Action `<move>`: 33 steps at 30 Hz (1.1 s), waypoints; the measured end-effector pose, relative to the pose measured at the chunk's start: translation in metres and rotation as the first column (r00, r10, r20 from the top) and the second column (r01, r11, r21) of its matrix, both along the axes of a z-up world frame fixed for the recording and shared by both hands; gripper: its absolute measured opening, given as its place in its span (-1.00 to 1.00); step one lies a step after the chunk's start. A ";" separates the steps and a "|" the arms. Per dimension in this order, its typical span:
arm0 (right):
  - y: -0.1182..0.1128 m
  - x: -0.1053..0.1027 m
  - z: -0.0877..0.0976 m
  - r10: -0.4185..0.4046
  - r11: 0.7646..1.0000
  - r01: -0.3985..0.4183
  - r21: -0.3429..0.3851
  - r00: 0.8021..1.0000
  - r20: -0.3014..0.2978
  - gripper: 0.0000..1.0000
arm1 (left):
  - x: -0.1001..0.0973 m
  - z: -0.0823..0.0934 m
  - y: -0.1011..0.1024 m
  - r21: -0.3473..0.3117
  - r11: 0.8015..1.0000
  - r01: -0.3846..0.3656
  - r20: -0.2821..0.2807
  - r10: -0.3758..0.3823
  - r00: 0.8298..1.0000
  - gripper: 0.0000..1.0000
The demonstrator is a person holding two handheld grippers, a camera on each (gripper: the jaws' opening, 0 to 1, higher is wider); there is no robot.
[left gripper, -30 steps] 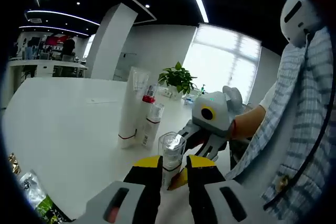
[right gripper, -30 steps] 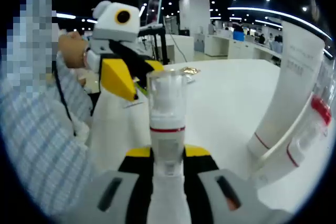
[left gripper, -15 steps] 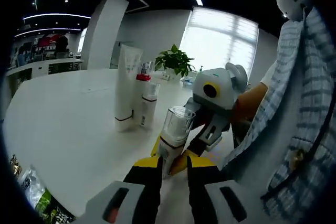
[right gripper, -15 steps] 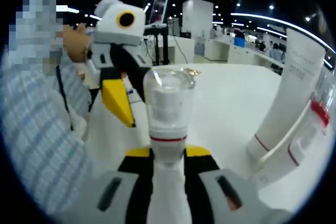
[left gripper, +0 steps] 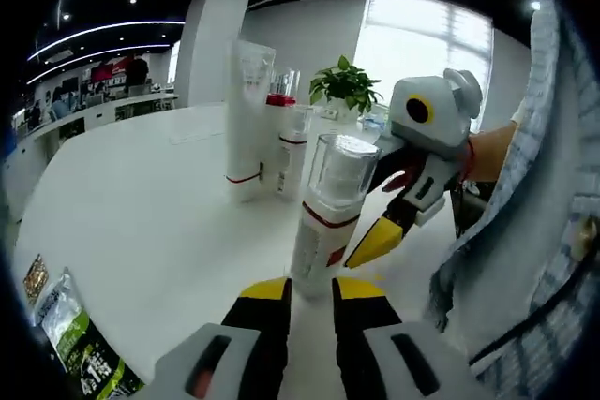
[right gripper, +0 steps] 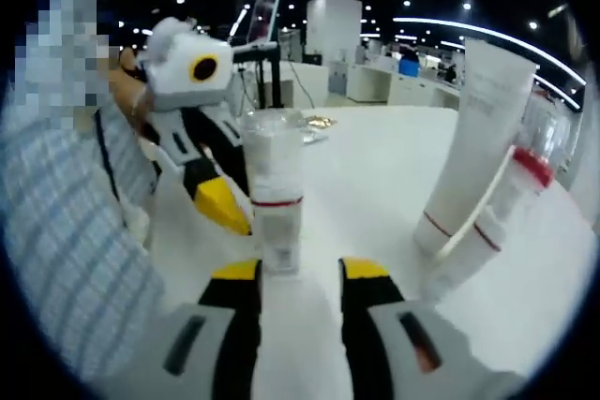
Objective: Arrange the skincare products in the storage area until every visible bottle or jar stands upright without overlapping.
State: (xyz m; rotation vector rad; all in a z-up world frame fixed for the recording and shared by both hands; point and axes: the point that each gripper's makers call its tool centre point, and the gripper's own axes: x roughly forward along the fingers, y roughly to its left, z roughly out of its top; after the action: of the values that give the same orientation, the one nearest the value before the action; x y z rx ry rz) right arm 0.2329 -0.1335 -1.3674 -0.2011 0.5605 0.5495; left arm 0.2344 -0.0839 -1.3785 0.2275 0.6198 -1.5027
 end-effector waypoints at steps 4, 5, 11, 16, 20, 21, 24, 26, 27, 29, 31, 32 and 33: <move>-0.028 -0.012 0.003 -0.065 0.998 0.065 0.004 0.998 0.008 -0.39 | 0.006 -0.005 -0.005 0.021 0.996 -0.085 0.069 0.084 0.994 -0.68; -0.033 -0.015 0.003 -0.074 0.997 0.074 0.002 0.997 0.009 -0.40 | 0.006 -0.005 -0.007 0.017 0.995 -0.095 0.061 0.094 0.994 -0.68; -0.073 -0.044 0.010 -0.134 0.991 0.134 -0.019 0.991 0.018 -0.41 | 0.009 -0.006 -0.020 0.010 0.983 -0.184 0.079 0.183 0.980 -0.69; -0.095 -0.066 0.008 -0.148 0.988 0.148 -0.049 0.989 0.015 -0.43 | 0.012 -0.007 -0.036 0.004 0.969 -0.245 0.099 0.244 0.965 -0.69; -0.113 -0.078 0.011 -0.240 0.971 0.241 -0.013 0.970 0.027 -0.44 | 0.012 -0.005 -0.047 -0.003 0.962 -0.271 0.102 0.270 0.957 -0.69; -0.115 -0.079 0.012 -0.255 0.967 0.256 -0.003 0.966 0.032 -0.44 | 0.012 -0.005 -0.049 0.000 0.962 -0.273 0.107 0.271 0.957 -0.69; -0.122 -0.085 0.014 -0.284 0.959 0.283 0.015 0.958 0.042 -0.44 | 0.014 -0.005 -0.052 0.008 0.961 -0.278 0.120 0.275 0.954 -0.69; -0.127 -0.088 0.014 -0.313 0.950 0.311 0.035 0.949 0.046 -0.44 | 0.016 -0.005 -0.055 0.013 0.960 -0.280 0.117 0.276 0.954 -0.69; -0.135 -0.092 0.013 -0.363 0.931 0.360 0.060 0.931 0.044 -0.44 | 0.017 -0.008 -0.057 0.032 0.961 -0.274 0.115 0.269 0.956 -0.69; -0.144 -0.098 0.013 -0.408 0.912 0.404 0.077 0.912 0.040 -0.44 | 0.019 -0.008 -0.059 0.048 0.962 -0.270 0.123 0.262 0.957 -0.69; -0.148 -0.106 0.013 -0.431 0.900 0.426 0.093 0.901 0.044 -0.44 | 0.022 -0.008 -0.062 0.062 0.964 -0.259 0.139 0.248 0.959 -0.69; -0.150 -0.110 0.013 -0.438 0.896 0.433 0.099 0.898 0.045 -0.44 | 0.022 -0.008 -0.062 0.063 0.964 -0.257 0.141 0.246 0.959 -0.69; -0.151 -0.112 0.012 -0.447 0.892 0.441 0.101 0.894 0.042 -0.44 | 0.024 -0.008 -0.065 0.065 0.965 -0.253 0.148 0.241 0.959 -0.69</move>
State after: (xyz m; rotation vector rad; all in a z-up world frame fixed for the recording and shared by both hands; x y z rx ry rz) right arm 0.1206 -0.2849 -1.3554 -0.0016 0.4975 0.1191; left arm 0.2580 -0.1486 -1.3862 0.3058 0.5770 -1.2105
